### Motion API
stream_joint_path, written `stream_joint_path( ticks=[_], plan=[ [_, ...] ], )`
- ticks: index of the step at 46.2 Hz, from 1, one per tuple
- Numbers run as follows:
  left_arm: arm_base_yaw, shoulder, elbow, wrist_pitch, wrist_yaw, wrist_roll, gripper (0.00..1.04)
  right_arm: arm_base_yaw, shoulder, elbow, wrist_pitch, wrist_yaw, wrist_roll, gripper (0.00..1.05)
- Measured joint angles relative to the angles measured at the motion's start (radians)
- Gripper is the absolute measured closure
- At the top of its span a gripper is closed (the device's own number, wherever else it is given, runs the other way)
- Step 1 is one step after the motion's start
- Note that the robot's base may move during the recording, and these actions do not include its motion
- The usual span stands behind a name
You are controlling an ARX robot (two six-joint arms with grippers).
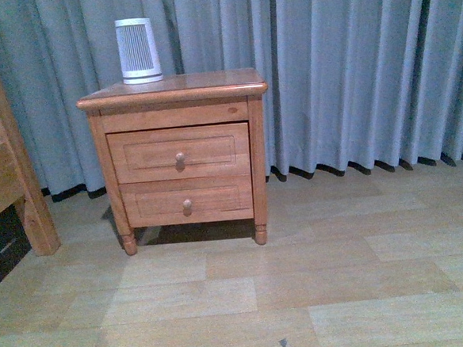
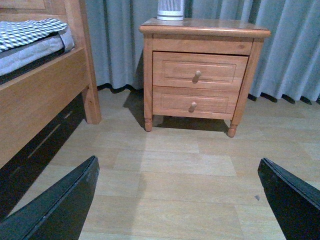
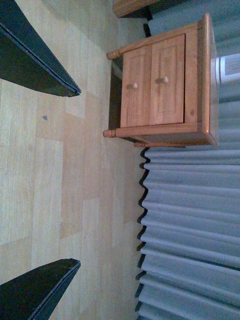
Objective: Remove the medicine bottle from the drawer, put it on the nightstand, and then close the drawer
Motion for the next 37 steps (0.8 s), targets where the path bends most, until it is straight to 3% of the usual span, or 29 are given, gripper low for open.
stream_joint_path(
  ticks=[37],
  plan=[
    [0.0, 0.0, 0.0, 0.0, 0.0, 0.0, 0.06, 0.0, 0.0, 0.0, 0.0, 0.0, 0.0, 0.07]
  ],
)
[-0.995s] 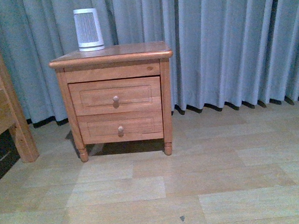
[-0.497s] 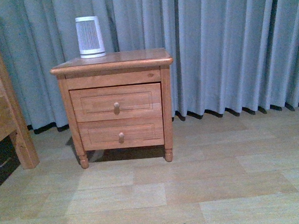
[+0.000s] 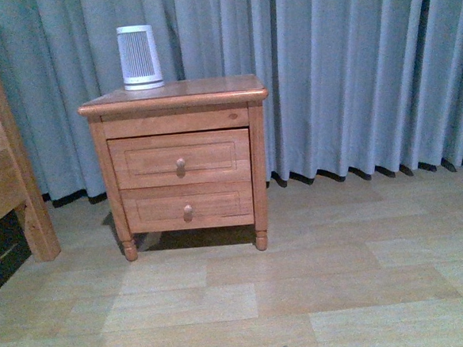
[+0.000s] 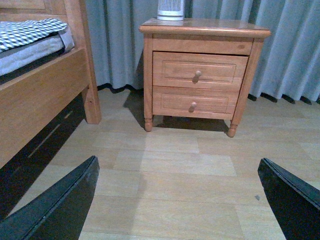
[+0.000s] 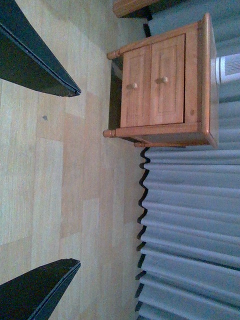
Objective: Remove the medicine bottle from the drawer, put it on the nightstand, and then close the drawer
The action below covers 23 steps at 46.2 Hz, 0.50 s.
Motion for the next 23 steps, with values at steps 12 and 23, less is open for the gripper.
stream_joint_path(
  ticks=[12, 23],
  plan=[
    [0.0, 0.0, 0.0, 0.0, 0.0, 0.0, 0.06, 0.0, 0.0, 0.0, 0.0, 0.0, 0.0, 0.07],
    [0.0, 0.0, 0.0, 0.0, 0.0, 0.0, 0.06, 0.0, 0.0, 0.0, 0.0, 0.0, 0.0, 0.07]
  ],
)
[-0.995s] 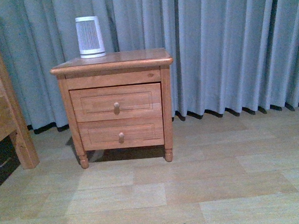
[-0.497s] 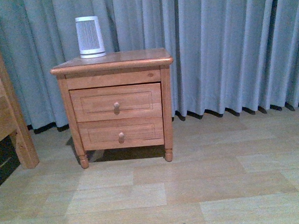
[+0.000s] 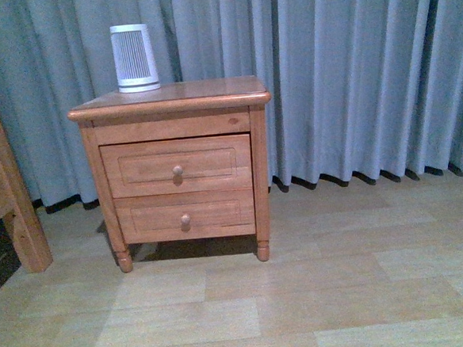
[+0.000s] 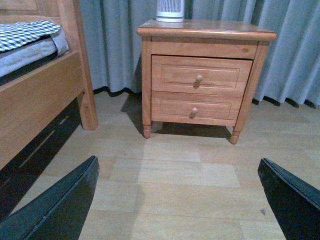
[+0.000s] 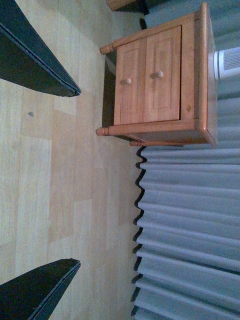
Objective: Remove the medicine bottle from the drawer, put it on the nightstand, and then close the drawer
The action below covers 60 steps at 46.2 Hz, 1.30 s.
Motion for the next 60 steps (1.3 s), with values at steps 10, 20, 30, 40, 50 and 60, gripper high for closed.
stream_joint_path(
  ticks=[10, 20, 30, 40, 50, 60],
  plan=[
    [0.0, 0.0, 0.0, 0.0, 0.0, 0.0, 0.06, 0.0, 0.0, 0.0, 0.0, 0.0, 0.0, 0.07],
    [0.0, 0.0, 0.0, 0.0, 0.0, 0.0, 0.06, 0.0, 0.0, 0.0, 0.0, 0.0, 0.0, 0.07],
    [0.0, 0.0, 0.0, 0.0, 0.0, 0.0, 0.06, 0.0, 0.0, 0.0, 0.0, -0.001, 0.0, 0.07],
    [0.0, 0.0, 0.0, 0.0, 0.0, 0.0, 0.06, 0.0, 0.0, 0.0, 0.0, -0.002, 0.0, 0.07],
    [0.0, 0.0, 0.0, 0.0, 0.0, 0.0, 0.06, 0.0, 0.0, 0.0, 0.0, 0.0, 0.0, 0.07],
    [0.054, 0.133, 0.093, -0.208, 0.194, -0.075, 0.06, 0.0, 0.0, 0.0, 0.0, 0.0, 0.0, 0.07]
  ],
)
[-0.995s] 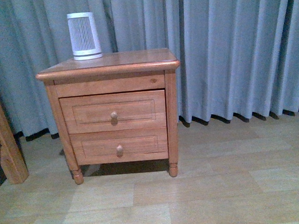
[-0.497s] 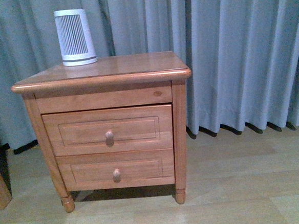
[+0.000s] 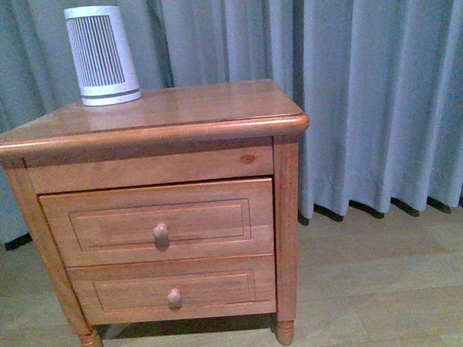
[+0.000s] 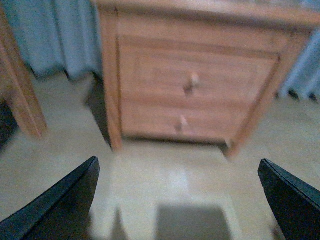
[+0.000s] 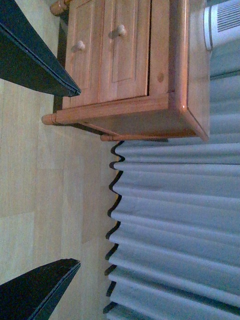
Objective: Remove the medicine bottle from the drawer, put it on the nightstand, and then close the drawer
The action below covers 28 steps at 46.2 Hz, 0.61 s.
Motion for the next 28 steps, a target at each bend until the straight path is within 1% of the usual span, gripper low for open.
stream_joint_path(
  ticks=[2, 4, 6, 14, 19, 24, 28],
  plan=[
    [0.01, 0.1, 0.048, -0.047, 0.063, -0.03, 0.06, 0.0, 0.0, 0.0, 0.0, -0.003, 0.0, 0.07],
    [0.011, 0.17, 0.078, -0.039, 0.087, -0.043, 0.06, 0.0, 0.0, 0.0, 0.0, -0.001, 0.0, 0.07],
    [0.007, 0.282, 0.138, 0.034, 0.105, -0.051, 0.06, 0.0, 0.0, 0.0, 0.0, -0.001, 0.0, 0.07],
    [-0.016, 0.676, 0.375, 0.367, 0.093, -0.037, 0.06, 0.0, 0.0, 0.0, 0.0, -0.002, 0.0, 0.07],
    [-0.047, 0.896, 0.46, 0.545, 0.054, -0.015, 0.06, 0.0, 0.0, 0.0, 0.0, -0.002, 0.0, 0.07],
    [-0.072, 1.059, 0.517, 0.626, 0.045, -0.015, 0.06, 0.0, 0.0, 0.0, 0.0, -0.002, 0.0, 0.07],
    [-0.107, 1.218, 0.568, 0.69, 0.011, -0.006, 0.06, 0.0, 0.0, 0.0, 0.0, -0.002, 0.0, 0.07]
  ],
)
